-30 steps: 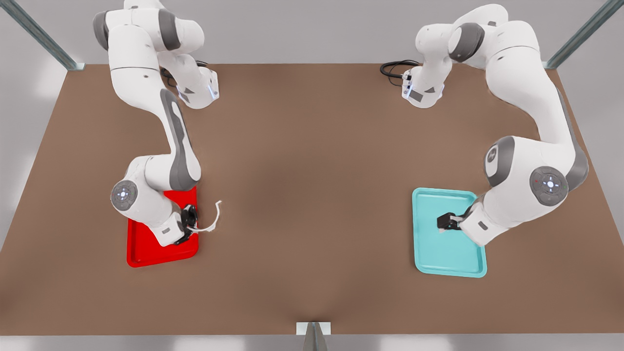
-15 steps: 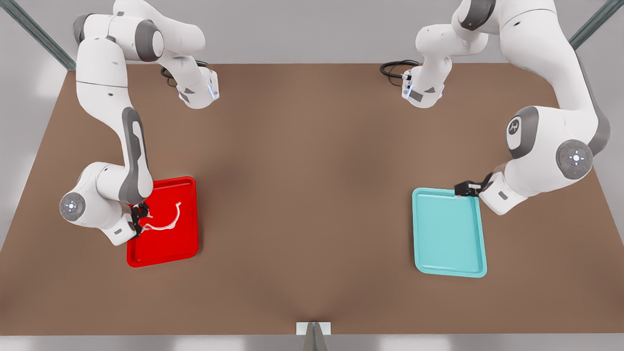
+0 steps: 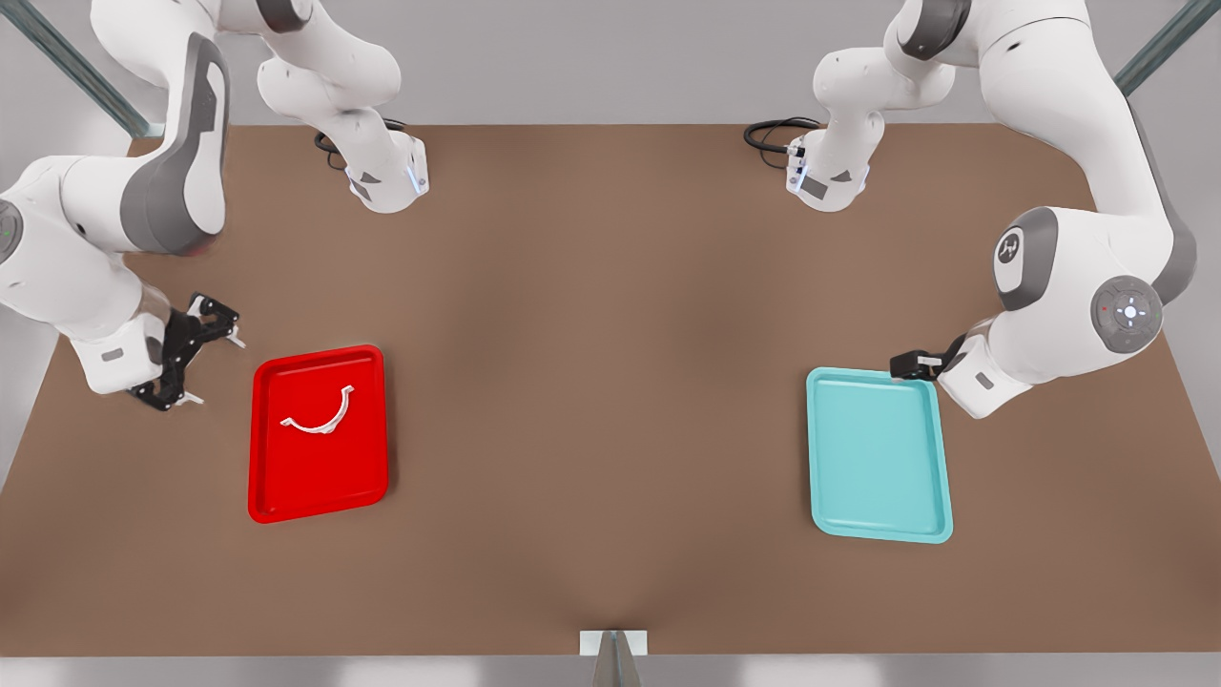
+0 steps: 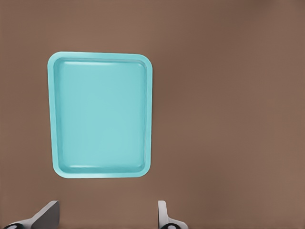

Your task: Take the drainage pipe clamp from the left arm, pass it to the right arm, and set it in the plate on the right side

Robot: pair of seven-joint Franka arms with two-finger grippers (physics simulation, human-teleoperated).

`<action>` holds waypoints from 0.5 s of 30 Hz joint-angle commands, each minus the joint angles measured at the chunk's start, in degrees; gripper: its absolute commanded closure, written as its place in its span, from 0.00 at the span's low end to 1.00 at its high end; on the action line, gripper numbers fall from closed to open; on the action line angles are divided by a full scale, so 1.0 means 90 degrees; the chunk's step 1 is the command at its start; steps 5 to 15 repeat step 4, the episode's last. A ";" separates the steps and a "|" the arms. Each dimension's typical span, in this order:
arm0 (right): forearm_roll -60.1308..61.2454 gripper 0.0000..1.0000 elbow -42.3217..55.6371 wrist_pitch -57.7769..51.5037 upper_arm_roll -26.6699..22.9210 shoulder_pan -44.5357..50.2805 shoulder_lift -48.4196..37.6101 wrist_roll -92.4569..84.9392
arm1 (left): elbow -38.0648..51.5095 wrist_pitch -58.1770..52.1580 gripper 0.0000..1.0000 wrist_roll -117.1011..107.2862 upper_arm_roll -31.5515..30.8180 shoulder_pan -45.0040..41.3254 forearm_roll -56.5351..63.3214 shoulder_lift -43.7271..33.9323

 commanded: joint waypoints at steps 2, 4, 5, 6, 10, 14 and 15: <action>-0.0199 0.00 -0.0210 -0.1010 0.0017 0.0013 -0.0226 0.5813 | 0.0003 -0.0015 0.00 0.0104 -0.0001 0.0000 0.0000 -0.0008; -0.0443 0.00 -0.0054 -0.1273 0.0085 0.0071 -0.0236 0.5999 | 0.0003 -0.0025 0.00 0.0104 -0.0001 0.0000 0.0000 -0.0008; -0.0443 0.00 -0.0054 -0.1273 0.0085 0.0071 -0.0236 0.5999 | 0.0003 -0.0025 0.00 0.0104 -0.0001 0.0000 0.0000 -0.0008; -0.0443 0.00 -0.0054 -0.1273 0.0085 0.0071 -0.0236 0.5999 | 0.0003 -0.0025 0.00 0.0104 -0.0001 0.0000 0.0000 -0.0008; -0.0443 0.00 -0.0054 -0.1273 0.0085 0.0071 -0.0236 0.5999 | 0.0003 -0.0025 0.00 0.0104 -0.0001 0.0000 0.0000 -0.0008; -0.0443 0.00 -0.0054 -0.1273 0.0085 0.0071 -0.0236 0.5999 | 0.0003 -0.0025 0.00 0.0104 -0.0001 0.0000 0.0000 -0.0008; -0.0443 0.00 -0.0054 -0.1273 0.0085 0.0071 -0.0236 0.5999 | 0.0003 -0.0025 0.00 0.0104 -0.0001 0.0000 0.0000 -0.0008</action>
